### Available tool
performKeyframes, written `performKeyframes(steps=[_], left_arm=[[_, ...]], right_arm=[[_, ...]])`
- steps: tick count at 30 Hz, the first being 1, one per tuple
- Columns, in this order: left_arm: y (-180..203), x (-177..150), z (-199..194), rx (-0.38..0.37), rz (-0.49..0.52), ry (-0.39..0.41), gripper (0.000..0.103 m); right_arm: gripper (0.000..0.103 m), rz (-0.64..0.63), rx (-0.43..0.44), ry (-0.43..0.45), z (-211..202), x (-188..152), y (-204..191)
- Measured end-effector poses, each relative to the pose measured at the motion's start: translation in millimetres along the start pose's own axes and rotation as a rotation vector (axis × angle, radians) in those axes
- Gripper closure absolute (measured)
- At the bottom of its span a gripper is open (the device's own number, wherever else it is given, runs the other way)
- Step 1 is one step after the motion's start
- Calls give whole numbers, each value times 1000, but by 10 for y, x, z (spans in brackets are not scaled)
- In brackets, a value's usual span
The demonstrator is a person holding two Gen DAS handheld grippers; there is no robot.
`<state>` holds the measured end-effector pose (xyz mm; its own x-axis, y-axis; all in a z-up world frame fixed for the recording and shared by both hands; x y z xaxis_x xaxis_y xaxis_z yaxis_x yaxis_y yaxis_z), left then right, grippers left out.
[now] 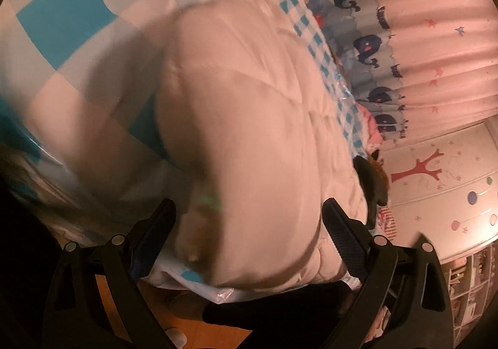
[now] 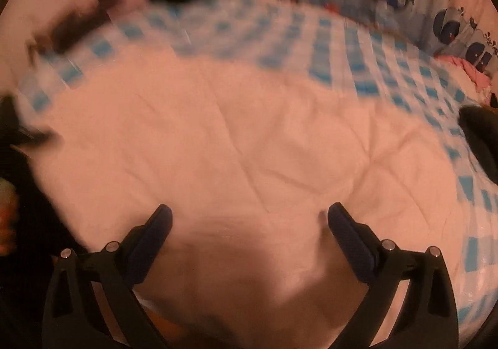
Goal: Fold large clothes
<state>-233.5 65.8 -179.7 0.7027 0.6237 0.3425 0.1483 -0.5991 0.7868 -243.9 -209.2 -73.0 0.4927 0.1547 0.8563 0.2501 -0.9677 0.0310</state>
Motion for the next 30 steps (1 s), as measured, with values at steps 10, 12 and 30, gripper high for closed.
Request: performKeyframes(steps=[10, 12, 30], left_arm=[[217, -53, 147, 16, -24, 42, 13], [218, -58, 176, 33, -22, 51, 22], [430, 37, 16, 166, -22, 21, 42]], right_arm=[[6, -77, -76, 1, -11, -171, -162], [6, -110, -104, -112, 241, -398, -113], [6, -36, -46, -113, 261, -450, 34]])
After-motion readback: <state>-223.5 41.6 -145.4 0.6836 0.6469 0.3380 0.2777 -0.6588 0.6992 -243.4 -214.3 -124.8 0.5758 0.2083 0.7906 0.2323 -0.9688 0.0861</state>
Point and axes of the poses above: each gripper's, at about its wrist camera, not at the fingertips, and z roughly the way its jaws point, y to its right, x to its top, the point moved 5 cm from there along z, roughly the way its jaws point, and after that the axes turned 15 degrees about y, right-handed, at the moved point
